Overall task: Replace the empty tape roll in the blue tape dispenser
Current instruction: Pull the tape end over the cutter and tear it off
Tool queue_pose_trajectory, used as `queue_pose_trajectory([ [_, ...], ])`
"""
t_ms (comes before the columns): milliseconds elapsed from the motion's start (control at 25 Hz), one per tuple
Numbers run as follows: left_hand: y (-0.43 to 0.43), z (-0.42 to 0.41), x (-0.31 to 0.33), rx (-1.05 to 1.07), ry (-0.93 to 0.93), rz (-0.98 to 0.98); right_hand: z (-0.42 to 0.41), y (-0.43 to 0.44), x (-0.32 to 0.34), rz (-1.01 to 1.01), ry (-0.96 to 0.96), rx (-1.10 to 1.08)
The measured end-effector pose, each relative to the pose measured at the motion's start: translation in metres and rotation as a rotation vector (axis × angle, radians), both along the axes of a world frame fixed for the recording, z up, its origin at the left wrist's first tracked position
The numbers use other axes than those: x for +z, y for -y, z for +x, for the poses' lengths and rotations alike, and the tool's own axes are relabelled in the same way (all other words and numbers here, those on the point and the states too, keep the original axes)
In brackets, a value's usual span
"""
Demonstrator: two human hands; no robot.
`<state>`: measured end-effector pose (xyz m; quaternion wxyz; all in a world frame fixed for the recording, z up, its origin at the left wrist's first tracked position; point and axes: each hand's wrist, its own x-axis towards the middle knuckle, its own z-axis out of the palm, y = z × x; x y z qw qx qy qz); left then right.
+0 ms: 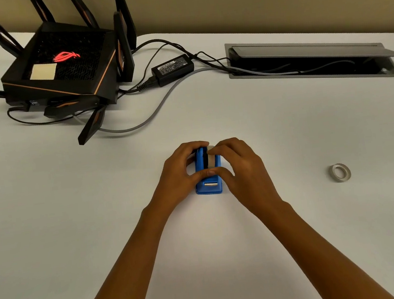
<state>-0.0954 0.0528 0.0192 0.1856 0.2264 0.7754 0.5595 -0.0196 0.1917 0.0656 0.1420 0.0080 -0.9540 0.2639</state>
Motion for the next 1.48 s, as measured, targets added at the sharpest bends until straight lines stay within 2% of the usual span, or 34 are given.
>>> queue_pose_trajectory([
  [160,0.0,-0.001,0.0,0.006,0.005,-0.003,-0.004,-0.002,-0.004,0.11,-0.076,0.021],
  [360,0.0,-0.001,0.001,-0.003,-0.008,-0.015,-0.005,-0.007,-0.005,0.114,-0.145,0.03],
  [800,-0.001,0.0,0.009,-0.043,0.017,-0.019,0.0,0.0,-0.008,0.019,-0.061,-0.009],
  [1080,0.001,0.0,0.013,-0.075,-0.1,-0.092,0.008,0.005,-0.006,0.003,-0.048,-0.05],
  [1480,0.0,-0.003,0.008,-0.074,-0.132,-0.12,0.015,0.012,0.002,-0.039,-0.05,-0.083],
])
